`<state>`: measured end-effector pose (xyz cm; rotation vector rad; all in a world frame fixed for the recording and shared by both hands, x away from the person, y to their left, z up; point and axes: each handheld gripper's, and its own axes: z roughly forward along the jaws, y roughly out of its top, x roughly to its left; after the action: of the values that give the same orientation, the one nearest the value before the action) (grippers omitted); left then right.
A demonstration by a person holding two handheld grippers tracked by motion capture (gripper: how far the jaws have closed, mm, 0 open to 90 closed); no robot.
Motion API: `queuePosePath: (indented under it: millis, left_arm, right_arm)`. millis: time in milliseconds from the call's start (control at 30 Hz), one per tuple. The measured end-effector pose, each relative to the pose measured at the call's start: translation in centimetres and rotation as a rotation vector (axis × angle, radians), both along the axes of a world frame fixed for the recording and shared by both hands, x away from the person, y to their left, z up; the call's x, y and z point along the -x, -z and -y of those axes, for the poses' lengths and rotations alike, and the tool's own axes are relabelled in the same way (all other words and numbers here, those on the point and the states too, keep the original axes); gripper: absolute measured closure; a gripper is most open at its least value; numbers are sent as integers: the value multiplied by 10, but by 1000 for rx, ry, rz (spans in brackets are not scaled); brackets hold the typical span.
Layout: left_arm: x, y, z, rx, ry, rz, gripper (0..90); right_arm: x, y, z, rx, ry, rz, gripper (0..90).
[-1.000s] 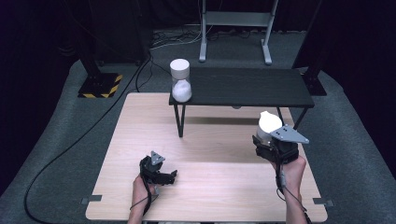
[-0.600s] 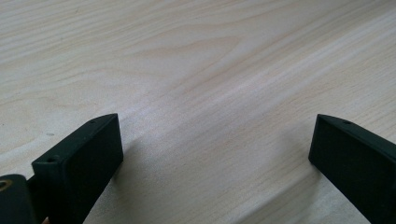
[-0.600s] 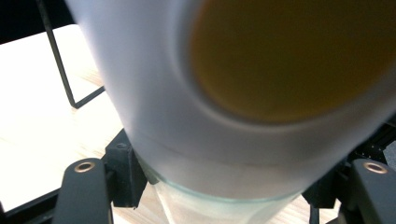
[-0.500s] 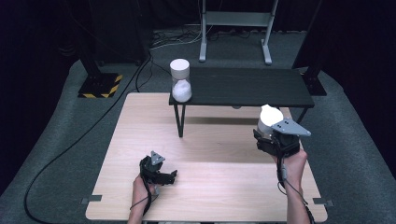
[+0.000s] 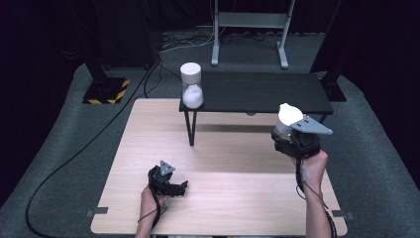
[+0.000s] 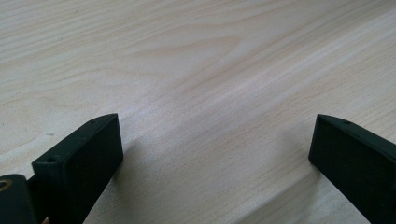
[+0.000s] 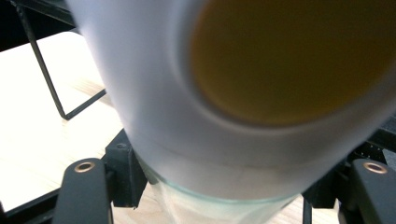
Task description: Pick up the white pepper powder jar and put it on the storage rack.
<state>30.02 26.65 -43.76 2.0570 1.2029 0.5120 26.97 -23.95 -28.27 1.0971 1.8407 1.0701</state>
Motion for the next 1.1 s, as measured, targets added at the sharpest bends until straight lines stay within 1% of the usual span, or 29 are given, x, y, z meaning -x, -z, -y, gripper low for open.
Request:
queuePosePath:
  millis: [533,1100]
  left_arm:
    - [0,0,0,1,0,0,29]
    - [0,0,0,1,3,0,30]
  right_arm:
    - [-17,-8,7,-15,16,-12,301]
    - [-35,-20,9,-16,18,-22,301]
